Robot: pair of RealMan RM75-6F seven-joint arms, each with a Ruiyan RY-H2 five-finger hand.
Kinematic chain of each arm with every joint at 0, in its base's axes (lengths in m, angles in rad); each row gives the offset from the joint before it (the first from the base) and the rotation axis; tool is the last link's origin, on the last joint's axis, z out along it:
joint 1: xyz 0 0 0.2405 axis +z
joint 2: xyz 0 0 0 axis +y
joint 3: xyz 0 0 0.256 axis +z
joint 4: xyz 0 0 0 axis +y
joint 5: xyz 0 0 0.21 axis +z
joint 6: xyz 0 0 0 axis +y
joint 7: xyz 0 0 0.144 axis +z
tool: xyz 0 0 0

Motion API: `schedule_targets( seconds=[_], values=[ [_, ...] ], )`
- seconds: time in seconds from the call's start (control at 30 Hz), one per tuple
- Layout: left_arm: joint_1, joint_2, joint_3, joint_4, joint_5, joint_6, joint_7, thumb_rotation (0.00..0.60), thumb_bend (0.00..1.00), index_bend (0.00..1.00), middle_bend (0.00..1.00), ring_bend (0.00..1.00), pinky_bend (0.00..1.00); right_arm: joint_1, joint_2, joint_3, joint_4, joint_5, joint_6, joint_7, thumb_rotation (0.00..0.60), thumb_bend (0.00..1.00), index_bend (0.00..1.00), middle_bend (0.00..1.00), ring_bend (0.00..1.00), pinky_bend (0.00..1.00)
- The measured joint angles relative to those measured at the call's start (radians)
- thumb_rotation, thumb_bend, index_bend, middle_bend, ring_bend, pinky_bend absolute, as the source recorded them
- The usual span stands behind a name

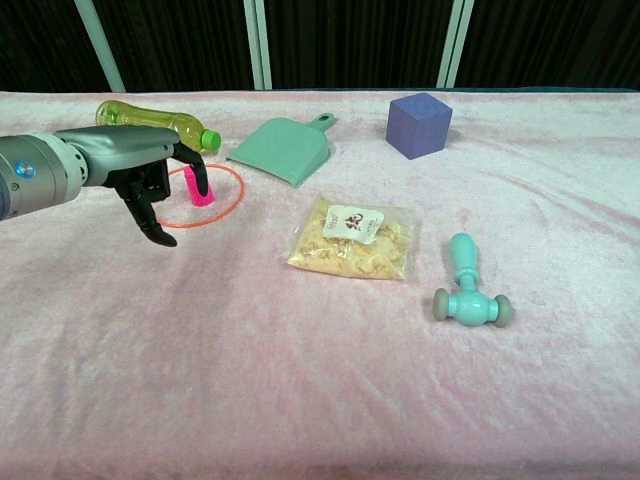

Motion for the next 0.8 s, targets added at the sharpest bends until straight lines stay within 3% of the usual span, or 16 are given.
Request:
schedule_targets(
  seconds=[0.03,0.1,0.2,0.3,0.47,0.67,0.8],
  values=[
    [0.005,0.013,0.002,-0.027,0.015,0.01,-0.006,0.6,0.03,0.35,0.85,0.85,0.95,0.0,0.0,0.0,0.0,0.001,0.0,-0.001,0.6,0.26,0.0,0.07,0.27,0.3],
    [0.019,0.047,0.007,-0.1,0.054,0.036,-0.02,0.6,0.03,0.35,0.73,0.71,0.8,0.0,-0.001,0.001,-0.001,0.002,0.001,-0.004,0.6,0.26,0.0,0.07,0.27,0.3],
    [0.048,0.106,0.016,-0.223,0.118,0.084,-0.042,0.6,0.03,0.33,0.45,0.34,0.44,0.0,-0.001,0.001,-0.001,0.0,0.006,-0.007,0.6,0.26,0.0,0.07,0.27,0.3],
    [0.088,0.178,0.035,-0.356,0.185,0.151,-0.052,0.6,0.02,0.3,0.26,0.1,0.24,-0.001,-0.001,0.001,-0.002,-0.003,0.008,-0.007,0.6,0.26,0.0,0.07,0.27,0.3],
    [0.179,0.276,0.085,-0.495,0.322,0.311,-0.038,0.6,0.01,0.25,0.13,0.0,0.06,-0.002,0.002,0.001,0.0,-0.009,0.012,-0.003,0.6,0.26,0.0,0.07,0.27,0.3],
    [0.341,0.343,0.182,-0.505,0.496,0.528,-0.027,0.6,0.0,0.22,0.06,0.0,0.04,-0.002,0.003,0.0,0.005,-0.02,0.013,0.008,0.6,0.26,0.0,0.07,0.27,0.3],
    [0.441,0.393,0.241,-0.481,0.521,0.593,-0.079,0.6,0.0,0.21,0.05,0.0,0.02,-0.002,0.006,-0.001,0.006,-0.023,0.012,0.013,0.6,0.26,0.0,0.07,0.27,0.3]
  ],
)
